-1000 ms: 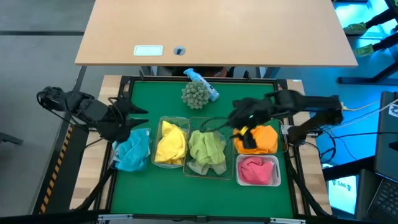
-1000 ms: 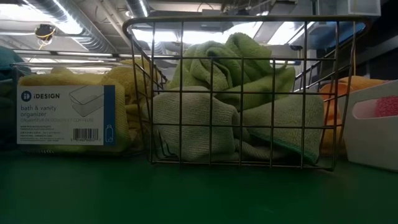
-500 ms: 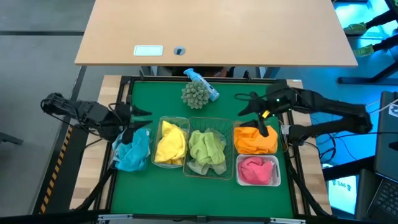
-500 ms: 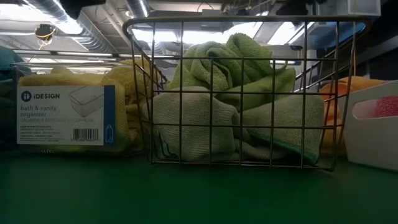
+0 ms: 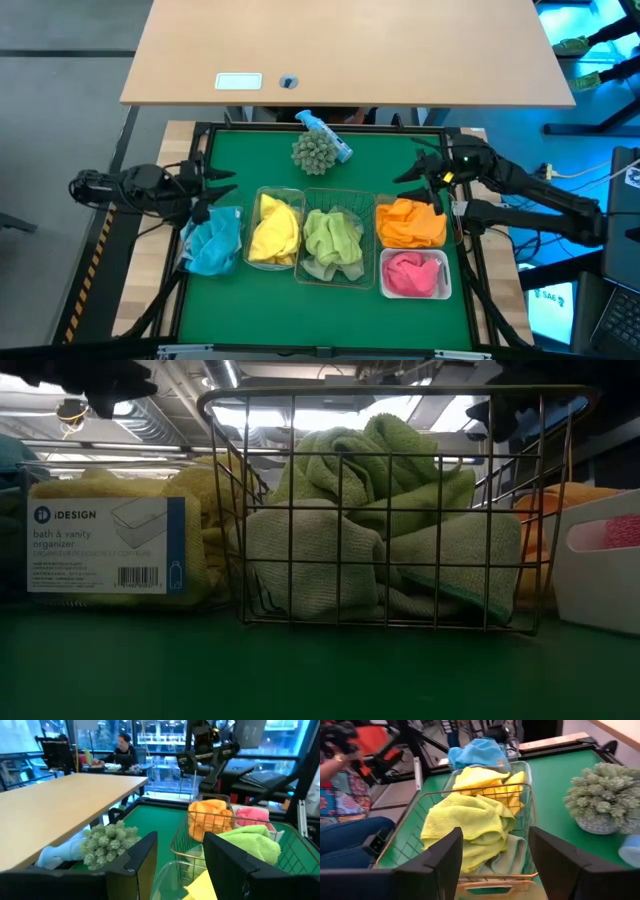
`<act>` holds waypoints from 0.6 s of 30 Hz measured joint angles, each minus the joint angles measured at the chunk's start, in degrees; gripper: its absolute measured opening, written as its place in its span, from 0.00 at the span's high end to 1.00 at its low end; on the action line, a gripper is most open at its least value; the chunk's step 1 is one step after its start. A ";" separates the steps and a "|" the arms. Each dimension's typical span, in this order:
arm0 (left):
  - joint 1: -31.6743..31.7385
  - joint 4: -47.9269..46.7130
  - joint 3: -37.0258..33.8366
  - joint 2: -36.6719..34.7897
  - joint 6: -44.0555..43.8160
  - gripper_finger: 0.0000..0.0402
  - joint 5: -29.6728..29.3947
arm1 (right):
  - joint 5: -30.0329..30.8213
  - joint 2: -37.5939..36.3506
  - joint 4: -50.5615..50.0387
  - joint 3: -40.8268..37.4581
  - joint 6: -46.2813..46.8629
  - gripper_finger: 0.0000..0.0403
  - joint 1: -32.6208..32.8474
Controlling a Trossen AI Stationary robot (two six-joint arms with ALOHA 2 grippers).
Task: Sort microfiber towel by color & place in baskets
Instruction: Return to Home Position
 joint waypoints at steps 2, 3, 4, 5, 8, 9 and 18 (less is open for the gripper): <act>0.58 -0.13 -1.57 -2.90 0.04 0.62 0.04 | -2.84 -1.36 1.62 -1.93 0.06 0.45 -1.75; 0.77 -0.25 -2.31 -4.33 0.03 0.62 0.07 | -4.03 -2.06 2.22 -2.77 0.05 0.45 -2.61; 0.94 0.05 -3.06 -5.60 0.02 0.62 0.07 | -4.99 -2.92 2.36 -3.55 0.02 0.45 -3.44; 1.07 0.08 -3.93 -7.05 0.02 0.62 0.07 | -5.51 -3.82 2.44 -4.23 -0.01 0.45 -4.35; 1.18 0.53 -6.40 -10.33 -0.04 0.62 -0.16 | -5.68 -6.55 2.70 -6.28 -0.02 0.45 -7.11; 1.18 1.54 -6.93 -10.18 -0.04 0.62 -0.56 | -5.91 -7.33 2.62 -6.98 -0.02 0.45 -7.94; 1.18 2.89 -10.75 -10.19 -0.44 0.62 -1.25 | -12.81 -14.02 12.12 -16.60 1.40 0.45 -14.95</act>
